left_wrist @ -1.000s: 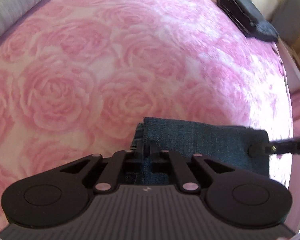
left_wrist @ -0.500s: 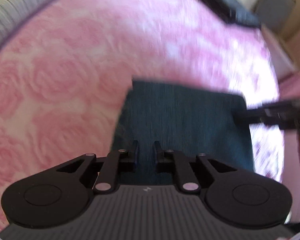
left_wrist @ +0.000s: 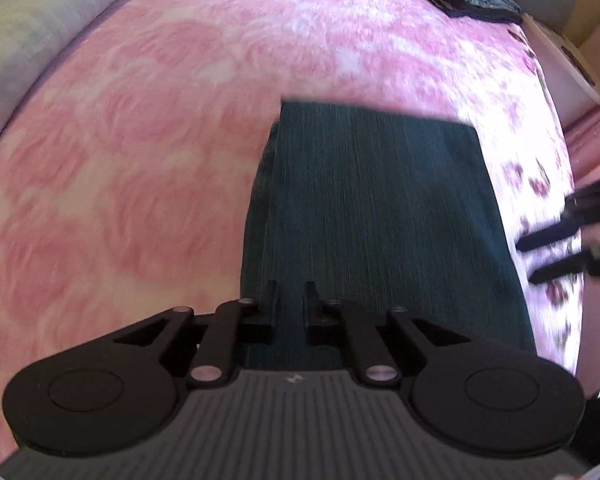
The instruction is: Fold clothes
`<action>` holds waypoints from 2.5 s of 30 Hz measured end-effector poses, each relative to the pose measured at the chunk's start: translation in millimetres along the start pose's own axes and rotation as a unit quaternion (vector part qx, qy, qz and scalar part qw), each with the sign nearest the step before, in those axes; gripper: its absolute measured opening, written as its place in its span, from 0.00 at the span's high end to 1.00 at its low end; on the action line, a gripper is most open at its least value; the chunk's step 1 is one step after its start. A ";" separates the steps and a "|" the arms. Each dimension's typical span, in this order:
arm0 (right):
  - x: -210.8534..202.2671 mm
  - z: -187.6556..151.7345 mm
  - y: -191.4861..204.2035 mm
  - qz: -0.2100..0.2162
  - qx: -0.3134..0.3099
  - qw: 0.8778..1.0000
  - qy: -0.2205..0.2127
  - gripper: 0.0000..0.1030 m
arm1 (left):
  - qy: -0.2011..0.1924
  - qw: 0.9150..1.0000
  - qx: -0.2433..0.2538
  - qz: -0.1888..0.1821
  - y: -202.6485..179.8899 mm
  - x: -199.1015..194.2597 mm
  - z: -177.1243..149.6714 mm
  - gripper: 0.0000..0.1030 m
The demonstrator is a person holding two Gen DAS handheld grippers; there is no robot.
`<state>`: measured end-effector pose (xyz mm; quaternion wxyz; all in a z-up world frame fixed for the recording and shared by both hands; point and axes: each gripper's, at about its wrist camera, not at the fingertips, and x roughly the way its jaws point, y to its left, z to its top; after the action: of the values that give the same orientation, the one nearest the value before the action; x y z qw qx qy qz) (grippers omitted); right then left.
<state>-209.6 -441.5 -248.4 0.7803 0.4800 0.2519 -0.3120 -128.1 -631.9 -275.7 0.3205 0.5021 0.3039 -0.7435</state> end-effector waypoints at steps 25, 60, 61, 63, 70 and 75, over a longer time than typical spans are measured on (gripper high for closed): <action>23.9 -179.8 131.0 -0.220 -0.211 0.950 0.070 0.33 | -0.060 0.822 0.531 0.194 -88.2 -4.2 -202.0 0.49; -144.5 -180.0 -70.4 -0.373 -0.184 0.907 0.071 0.53 | -0.061 0.918 0.392 -0.032 -299.1 -33.2 -117.3 0.82; -153.4 -182.2 -76.9 -0.336 -0.093 0.937 0.029 0.49 | -0.065 0.918 0.391 -0.011 -285.5 -32.2 -108.9 0.82; -167.4 -193.3 -94.3 -0.235 0.089 0.964 -0.083 0.33 | -0.062 0.920 0.385 0.033 -254.9 -21.5 -86.9 0.82; -135.4 -203.9 -153.7 -0.094 0.405 0.873 -0.255 0.30 | -0.042 0.931 0.343 0.116 -171.9 24.0 -12.1 0.81; -147.5 -165.8 -176.8 -0.084 0.389 0.891 -0.216 0.85 | -0.021 0.961 0.264 0.084 -144.6 26.3 -4.1 0.79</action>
<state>-454.1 -316.0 -319.2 0.5372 0.6428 -0.0255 -0.5456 -246.4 -545.0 -282.9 0.2443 0.5765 0.0466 -0.7783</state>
